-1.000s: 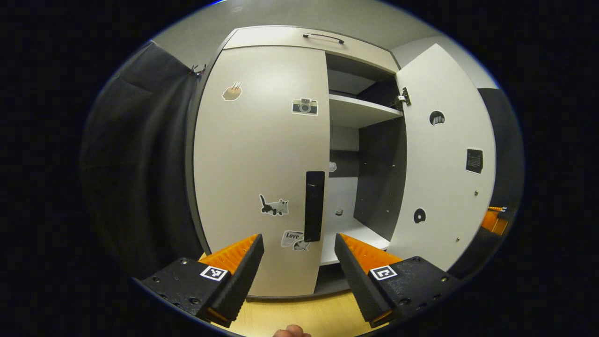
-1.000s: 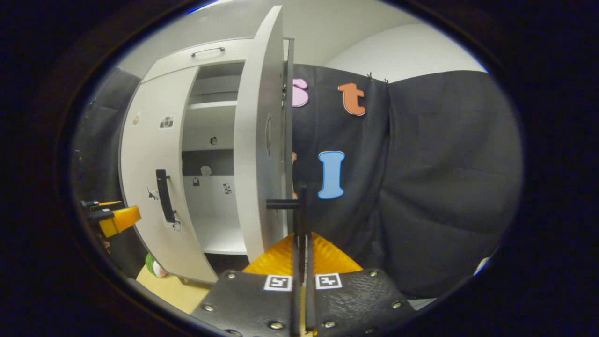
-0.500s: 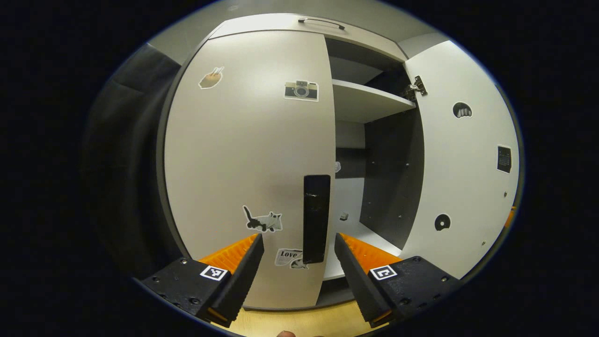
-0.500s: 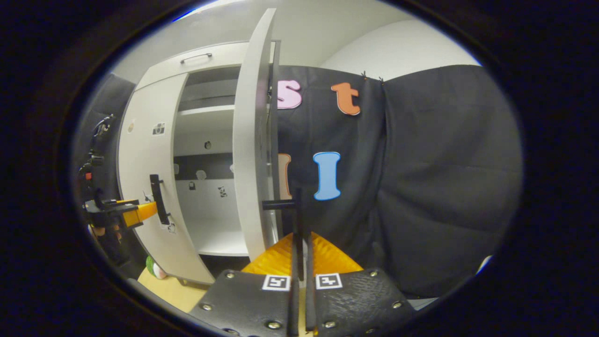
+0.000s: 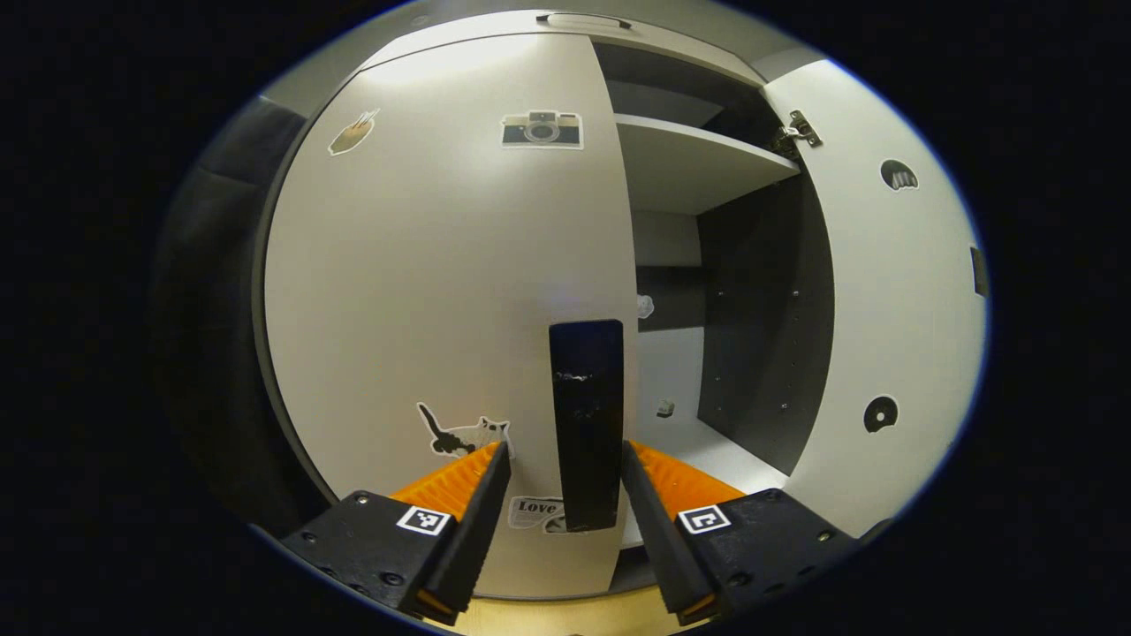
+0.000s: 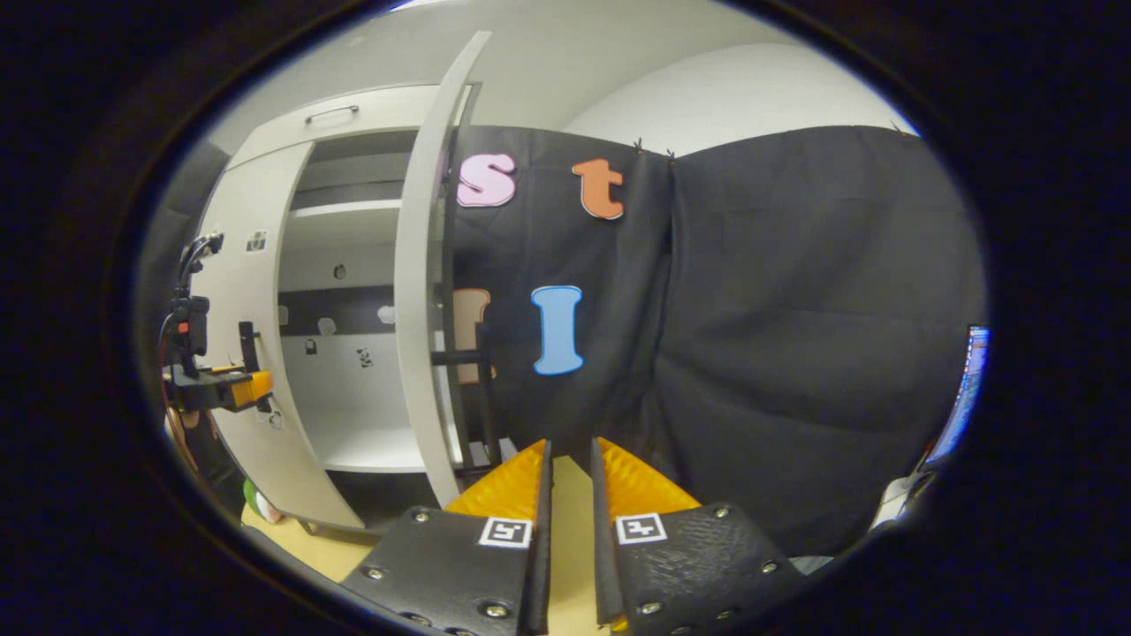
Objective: Open the right door of the double-door shoe cabinet with the right hand, and open the left door with the left hand.
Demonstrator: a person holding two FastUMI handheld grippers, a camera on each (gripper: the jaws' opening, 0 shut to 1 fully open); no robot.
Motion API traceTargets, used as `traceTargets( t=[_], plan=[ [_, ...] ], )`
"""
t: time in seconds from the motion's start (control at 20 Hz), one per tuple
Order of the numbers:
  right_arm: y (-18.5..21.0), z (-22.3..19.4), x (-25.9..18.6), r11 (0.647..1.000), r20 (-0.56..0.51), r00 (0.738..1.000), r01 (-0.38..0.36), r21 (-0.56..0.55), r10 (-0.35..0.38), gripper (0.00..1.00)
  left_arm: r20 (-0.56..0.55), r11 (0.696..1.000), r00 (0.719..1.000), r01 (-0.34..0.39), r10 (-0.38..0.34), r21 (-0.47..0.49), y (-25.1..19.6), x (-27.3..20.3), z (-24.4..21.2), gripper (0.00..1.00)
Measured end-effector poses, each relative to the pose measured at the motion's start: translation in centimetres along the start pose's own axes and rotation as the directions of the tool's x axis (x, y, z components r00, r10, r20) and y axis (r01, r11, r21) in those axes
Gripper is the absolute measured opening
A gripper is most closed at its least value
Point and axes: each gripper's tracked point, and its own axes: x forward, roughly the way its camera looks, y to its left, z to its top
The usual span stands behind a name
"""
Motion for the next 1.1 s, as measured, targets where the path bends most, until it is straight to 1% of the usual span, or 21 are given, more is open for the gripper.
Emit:
traceTargets(
  t=[0.05, 0.1, 0.15, 0.25, 0.35, 0.45, 0.55, 0.7, 1.1],
  plan=[
    [-0.3, -0.2, -0.1, 1.000, -0.007, 1.000, 0.010, 0.000, -0.010, 0.21, -0.009, 1.000, 1.000, -0.012, 0.012, 0.009, 0.1, -0.1, -0.2, 0.76],
    [-0.6, -0.4, -0.2, 1.000, -0.012, 1.000, 0.018, -0.003, -0.019, 0.21, 0.001, 1.000, 1.000, -0.018, 0.018, 0.014, 0.0, -0.1, -0.1, 0.70],
    [-0.9, -0.5, -0.3, 1.000, -0.015, 0.999, 0.030, -0.007, -0.030, 0.21, 0.012, 1.000, 1.000, -0.018, 0.018, 0.022, -0.1, 0.0, 0.1, 0.70],
    [-1.1, -0.8, -0.1, 0.999, -0.024, 0.999, 0.041, -0.016, -0.041, 0.21, 0.017, 1.000, 1.000, 0.001, -0.001, 0.026, -1.0, 0.3, 0.1, 0.60],
    [-1.4, -1.1, -0.3, 0.998, -0.033, 0.998, 0.048, -0.029, -0.049, 0.20, 0.007, 1.000, 1.000, -0.020, 0.020, 0.022, -1.1, 0.3, 0.0, 0.38],
    [-2.0, -1.4, -0.5, 0.998, -0.040, 0.998, 0.057, -0.042, -0.058, 0.20, 0.005, 0.999, 0.999, -0.039, 0.039, 0.010, -0.9, 0.4, 0.0, 0.36],
    [-2.1, -1.6, -0.7, 0.998, -0.048, 0.997, 0.052, -0.045, -0.054, 0.21, -0.009, 0.999, 0.999, -0.035, 0.035, -0.006, -1.0, 0.2, -0.1, 0.33],
    [-2.1, -1.8, -0.8, 0.998, -0.052, 0.998, 0.041, -0.041, -0.043, 0.21, -0.027, 0.999, 0.999, -0.040, 0.041, 0.007, -0.9, 0.1, -0.2, 0.28],
    [-1.2, -1.4, -0.9, 1.000, -0.040, 0.999, -0.003, -0.014, 0.003, 0.21, -0.031, 1.000, 1.000, 0.000, -0.001, -0.017, -0.9, -2.6, -0.4, 0.26]
  ],
)
